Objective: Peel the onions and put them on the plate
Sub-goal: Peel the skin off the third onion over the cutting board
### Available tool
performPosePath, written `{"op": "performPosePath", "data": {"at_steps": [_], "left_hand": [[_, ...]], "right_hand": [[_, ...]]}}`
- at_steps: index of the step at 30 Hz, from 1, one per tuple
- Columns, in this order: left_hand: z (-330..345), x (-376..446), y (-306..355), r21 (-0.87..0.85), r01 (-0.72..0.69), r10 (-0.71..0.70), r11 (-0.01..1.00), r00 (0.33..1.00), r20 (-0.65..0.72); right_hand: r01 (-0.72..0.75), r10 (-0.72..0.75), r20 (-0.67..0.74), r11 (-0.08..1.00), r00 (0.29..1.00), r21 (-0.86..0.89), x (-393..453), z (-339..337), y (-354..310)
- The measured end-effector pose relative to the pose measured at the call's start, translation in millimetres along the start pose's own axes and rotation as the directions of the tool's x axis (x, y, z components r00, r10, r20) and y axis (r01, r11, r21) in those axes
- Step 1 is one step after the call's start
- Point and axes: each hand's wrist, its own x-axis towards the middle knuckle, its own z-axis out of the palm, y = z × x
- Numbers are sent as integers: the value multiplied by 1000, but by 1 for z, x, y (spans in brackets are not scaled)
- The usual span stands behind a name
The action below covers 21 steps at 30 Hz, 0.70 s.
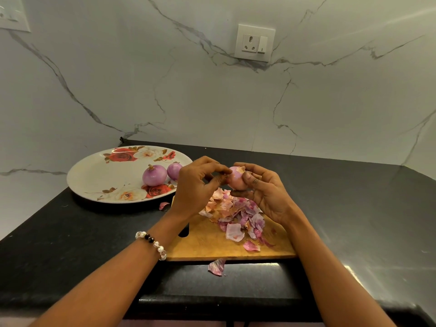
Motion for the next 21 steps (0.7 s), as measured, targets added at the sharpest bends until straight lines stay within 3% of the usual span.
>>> {"op": "performPosePath", "data": {"at_steps": [8, 15, 21], "left_hand": [[1, -2, 0, 72, -75, 72, 995, 996, 43], [3, -3, -5, 164, -88, 72, 983, 992, 100], [6, -3, -8, 142, -64, 46, 988, 991, 126]], "right_hand": [[-6, 6, -4, 1000, 1000, -29, 1, 0, 1], [-22, 22, -10, 998, 1000, -55, 1, -1, 3], [-20, 20, -4, 998, 1000, -54, 0, -1, 2]]}}
